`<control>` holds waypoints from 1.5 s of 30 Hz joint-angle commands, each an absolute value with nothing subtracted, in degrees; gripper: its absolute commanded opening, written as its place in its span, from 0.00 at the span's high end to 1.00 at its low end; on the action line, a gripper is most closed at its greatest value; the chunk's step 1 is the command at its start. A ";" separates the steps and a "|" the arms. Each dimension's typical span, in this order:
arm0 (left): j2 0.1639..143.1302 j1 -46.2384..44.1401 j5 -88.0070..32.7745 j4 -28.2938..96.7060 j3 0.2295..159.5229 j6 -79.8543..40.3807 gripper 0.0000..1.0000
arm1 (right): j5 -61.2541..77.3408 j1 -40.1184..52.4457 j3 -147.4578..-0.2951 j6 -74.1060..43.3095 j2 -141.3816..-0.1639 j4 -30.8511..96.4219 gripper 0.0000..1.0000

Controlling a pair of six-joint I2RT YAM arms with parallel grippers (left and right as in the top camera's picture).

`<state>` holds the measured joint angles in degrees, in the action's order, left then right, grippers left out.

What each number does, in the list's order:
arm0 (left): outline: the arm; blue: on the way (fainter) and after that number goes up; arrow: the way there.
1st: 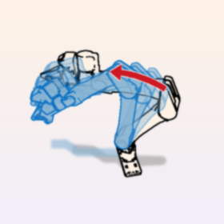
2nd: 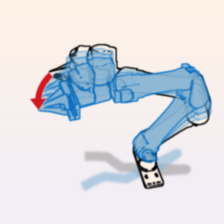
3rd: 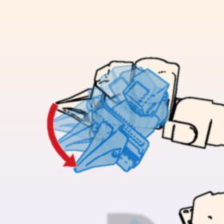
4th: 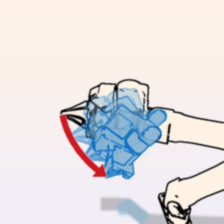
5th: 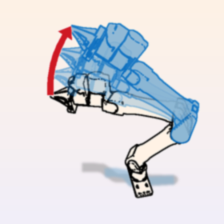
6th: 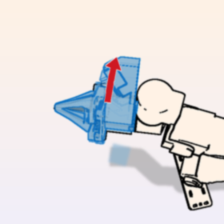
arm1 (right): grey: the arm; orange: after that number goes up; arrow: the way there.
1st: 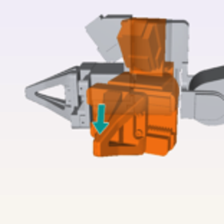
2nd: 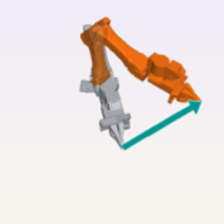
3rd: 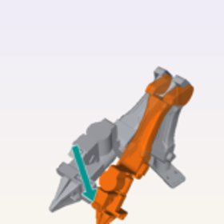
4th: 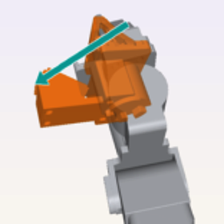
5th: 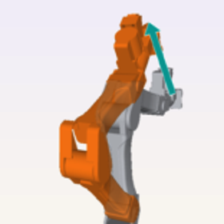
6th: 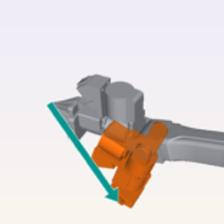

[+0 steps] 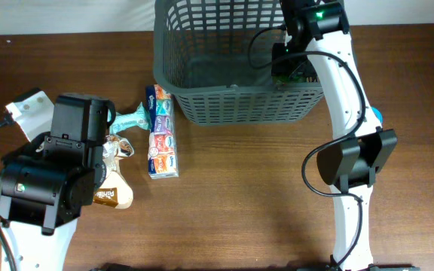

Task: Pack container
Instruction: 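Lower the jar into the basket and open the right gripper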

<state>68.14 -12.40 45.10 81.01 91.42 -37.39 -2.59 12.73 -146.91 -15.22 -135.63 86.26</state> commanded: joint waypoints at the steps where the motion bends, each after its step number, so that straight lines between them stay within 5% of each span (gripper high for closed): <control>1: 68.18 -12.10 46.30 81.08 91.98 -38.15 0.00 | -3.73 12.62 -146.36 -15.92 -135.41 85.69 0.86; 17: 68.18 -12.10 46.30 81.08 91.98 -38.15 0.01 | -3.73 12.62 -140.14 -15.92 -135.41 82.41 0.85; 25: 68.18 -12.10 46.30 81.08 91.98 -38.15 0.00 | -3.70 12.62 -140.14 -15.92 -135.41 82.39 0.67; 32: 68.18 -12.10 46.30 81.08 91.98 -38.15 0.00 | -3.68 12.64 -140.14 -15.92 -135.41 82.43 0.34; 45: 68.18 -12.10 46.30 81.08 91.98 -38.15 0.00 | -3.68 12.62 -140.14 -15.92 -135.41 82.04 0.28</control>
